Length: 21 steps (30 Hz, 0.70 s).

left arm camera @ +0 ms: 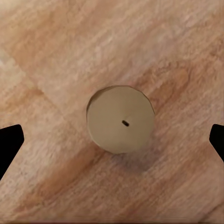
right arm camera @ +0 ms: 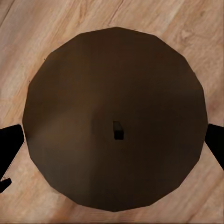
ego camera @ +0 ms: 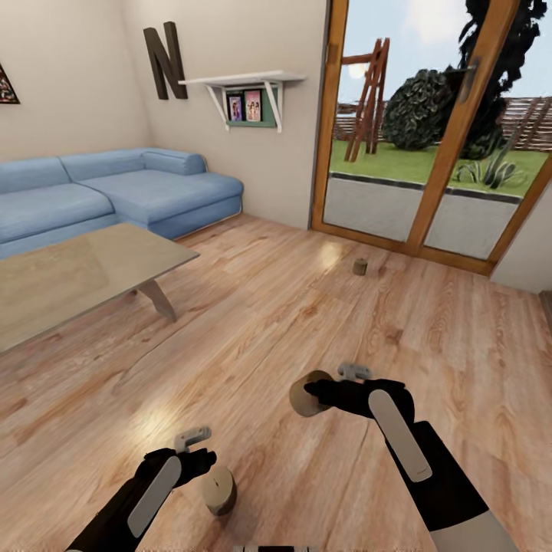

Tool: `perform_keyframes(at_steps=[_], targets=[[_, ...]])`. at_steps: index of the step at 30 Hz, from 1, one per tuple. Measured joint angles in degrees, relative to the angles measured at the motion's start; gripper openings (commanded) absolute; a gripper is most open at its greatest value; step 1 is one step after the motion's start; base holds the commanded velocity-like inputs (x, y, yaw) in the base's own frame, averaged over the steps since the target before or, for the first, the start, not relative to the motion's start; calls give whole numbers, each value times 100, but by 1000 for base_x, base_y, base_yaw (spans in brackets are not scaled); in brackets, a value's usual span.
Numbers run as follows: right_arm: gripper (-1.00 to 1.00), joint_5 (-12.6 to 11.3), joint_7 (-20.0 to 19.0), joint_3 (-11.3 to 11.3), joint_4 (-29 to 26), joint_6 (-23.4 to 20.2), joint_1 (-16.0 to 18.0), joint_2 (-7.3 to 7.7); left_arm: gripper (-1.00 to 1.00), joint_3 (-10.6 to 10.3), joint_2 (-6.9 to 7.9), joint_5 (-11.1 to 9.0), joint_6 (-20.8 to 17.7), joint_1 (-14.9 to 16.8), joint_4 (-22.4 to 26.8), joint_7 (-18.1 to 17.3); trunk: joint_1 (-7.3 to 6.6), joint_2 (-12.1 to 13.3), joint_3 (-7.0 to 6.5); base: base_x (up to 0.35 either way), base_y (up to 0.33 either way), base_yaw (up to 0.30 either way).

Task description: Place each of the two pumpkins and all three candles from the living room inside a cabinet in the living room (use any cabinet), then make sure every cabinet is closed, and position the cauldron so it is next to a table in the living room.

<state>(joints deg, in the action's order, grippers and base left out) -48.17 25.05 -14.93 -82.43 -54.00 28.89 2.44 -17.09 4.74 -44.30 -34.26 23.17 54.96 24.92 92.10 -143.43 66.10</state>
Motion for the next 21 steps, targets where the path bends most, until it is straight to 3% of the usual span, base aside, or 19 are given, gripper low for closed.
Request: perform_keyframes(at_steps=[3,7,9,21], targets=[[-100,-56,-77,0,-73,-17,-6,9,100,-5,-43,4,0,0,-2,0,8,-4,66,0,0,0],[-100,-297,-594,8,-130,-16,-25,42,100,-31,-159,11,4,0,-3,0,18,-10,155,0,0,0],[-100,-238,-710,14,-106,-32,-27,44,100,-41,-195,22,7,0,-3,0,23,-12,200,0,0,0],[-100,-285,-801,36,-79,-40,-29,42,100,-61,-213,60,1,1,-3,0,54,-28,463,0,0,-33]])
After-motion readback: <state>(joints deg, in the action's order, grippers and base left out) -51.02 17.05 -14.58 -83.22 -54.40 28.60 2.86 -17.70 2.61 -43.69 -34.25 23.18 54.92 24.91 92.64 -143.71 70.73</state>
